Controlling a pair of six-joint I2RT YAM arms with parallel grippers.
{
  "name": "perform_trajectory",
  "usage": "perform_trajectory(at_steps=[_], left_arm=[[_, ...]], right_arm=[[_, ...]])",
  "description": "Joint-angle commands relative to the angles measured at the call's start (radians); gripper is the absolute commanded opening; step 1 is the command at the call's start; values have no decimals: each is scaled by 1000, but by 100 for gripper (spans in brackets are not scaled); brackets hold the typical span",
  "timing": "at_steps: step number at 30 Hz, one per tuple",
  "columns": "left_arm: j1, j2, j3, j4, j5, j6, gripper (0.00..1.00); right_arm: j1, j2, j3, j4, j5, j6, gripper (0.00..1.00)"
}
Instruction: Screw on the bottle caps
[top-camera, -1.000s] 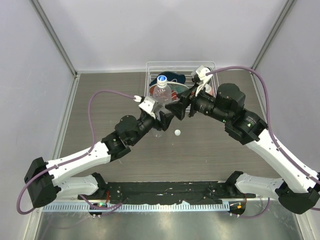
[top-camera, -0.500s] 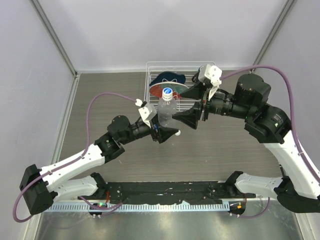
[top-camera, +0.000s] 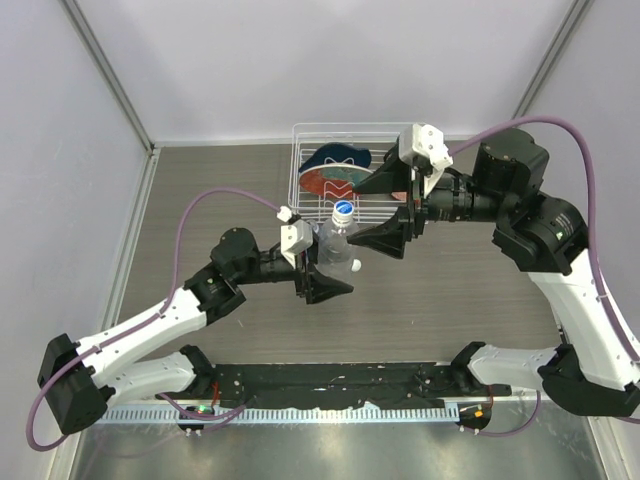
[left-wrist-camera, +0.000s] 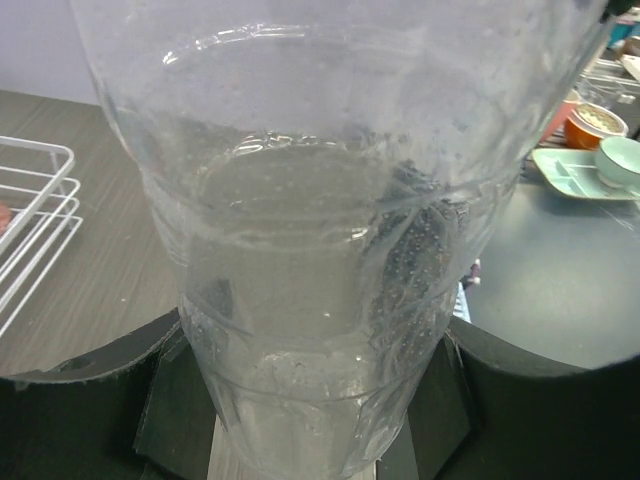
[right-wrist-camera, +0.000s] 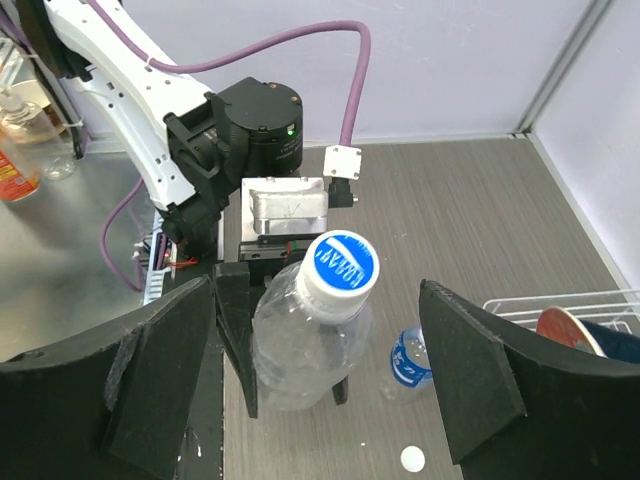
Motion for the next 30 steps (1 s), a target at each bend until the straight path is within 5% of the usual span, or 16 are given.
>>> perform_trajectory(at_steps=[1,9,30], left_arm=[[8,-22,55,0,127,-11,0],[11,-13,68,-6,171,-9,0],[19,-9,71,-3,165,6,0]], right_arm=[[-15,35,62,8,-139,-20,88],[-28,77,97,29,-251,-11,86],[-73,112,22,193,-412,124,54]])
